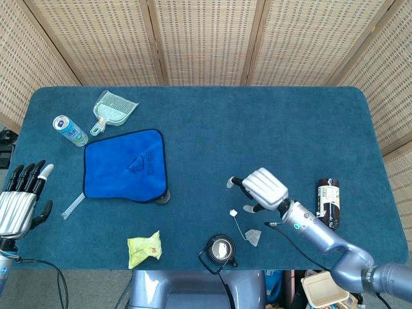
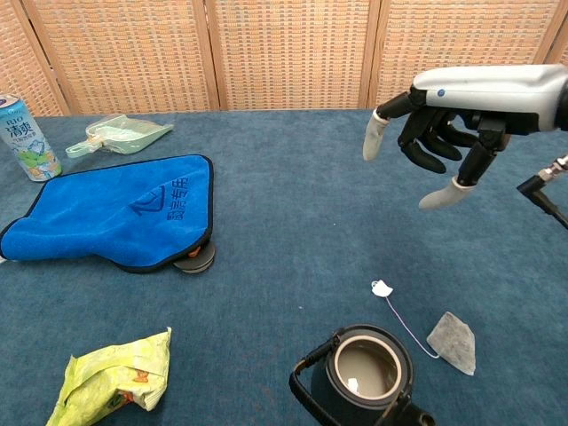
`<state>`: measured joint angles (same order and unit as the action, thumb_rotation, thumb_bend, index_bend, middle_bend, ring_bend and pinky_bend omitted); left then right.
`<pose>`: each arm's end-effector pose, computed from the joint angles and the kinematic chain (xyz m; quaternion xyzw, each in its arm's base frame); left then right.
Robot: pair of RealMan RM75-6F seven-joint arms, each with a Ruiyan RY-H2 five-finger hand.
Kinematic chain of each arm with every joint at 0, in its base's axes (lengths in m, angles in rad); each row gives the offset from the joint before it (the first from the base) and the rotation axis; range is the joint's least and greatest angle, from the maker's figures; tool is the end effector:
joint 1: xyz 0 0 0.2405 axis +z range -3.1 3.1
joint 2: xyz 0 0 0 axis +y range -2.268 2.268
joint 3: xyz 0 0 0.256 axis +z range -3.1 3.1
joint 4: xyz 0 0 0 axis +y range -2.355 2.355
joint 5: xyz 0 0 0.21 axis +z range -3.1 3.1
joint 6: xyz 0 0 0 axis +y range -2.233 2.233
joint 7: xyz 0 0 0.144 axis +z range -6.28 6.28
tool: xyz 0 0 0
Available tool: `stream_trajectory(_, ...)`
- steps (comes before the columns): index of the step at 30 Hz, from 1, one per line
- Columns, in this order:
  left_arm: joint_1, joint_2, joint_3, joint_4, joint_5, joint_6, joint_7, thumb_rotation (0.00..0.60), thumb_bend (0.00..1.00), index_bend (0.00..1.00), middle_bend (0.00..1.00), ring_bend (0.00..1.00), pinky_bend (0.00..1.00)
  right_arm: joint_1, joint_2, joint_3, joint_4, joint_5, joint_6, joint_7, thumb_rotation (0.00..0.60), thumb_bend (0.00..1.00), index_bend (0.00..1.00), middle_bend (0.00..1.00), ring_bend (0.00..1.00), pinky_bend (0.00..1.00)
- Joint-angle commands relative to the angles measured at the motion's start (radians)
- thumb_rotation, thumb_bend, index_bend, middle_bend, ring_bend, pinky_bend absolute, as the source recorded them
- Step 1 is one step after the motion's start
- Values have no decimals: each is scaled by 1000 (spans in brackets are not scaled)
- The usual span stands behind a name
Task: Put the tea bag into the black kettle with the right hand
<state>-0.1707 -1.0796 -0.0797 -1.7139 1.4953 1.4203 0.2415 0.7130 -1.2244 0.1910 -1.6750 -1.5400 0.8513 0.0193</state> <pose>-0.2775 0.2101 0.1578 -0.6511 -0.3147 -0.3532 0.5936 -0.1260 -0.3257 0.0567 0.8027 -0.3162 0.4086 0.2978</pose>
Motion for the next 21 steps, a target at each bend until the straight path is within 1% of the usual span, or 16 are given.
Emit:
stream_trajectory(1, -3, 2, -3, 0, -3, 0, 2, 600, 478, 29, 0, 0, 0, 30, -45, -6, 46, 11, -26, -11, 600, 254, 429, 827, 785, 862)
stream_trajectory(6, -5, -1, -3, 1, -6, 2, 0, 600, 479, 29, 0, 0, 0, 58, -87, -29, 94, 13, -51, -25, 600, 254, 457, 843, 802, 871)
stream_trajectory(14, -10, -7, 1, 8, -10, -3, -4, 600, 479, 29, 0, 0, 0, 75, -144, -59, 149, 46, -66, -118, 600, 255, 467, 859, 821, 884)
stream_trajectory(21, -11, -10, 5, 16, -13, -3, -13, 600, 479, 29, 0, 0, 0, 76, -179, -77, 162, 90, -67, -212, 600, 255, 476, 878, 843, 891)
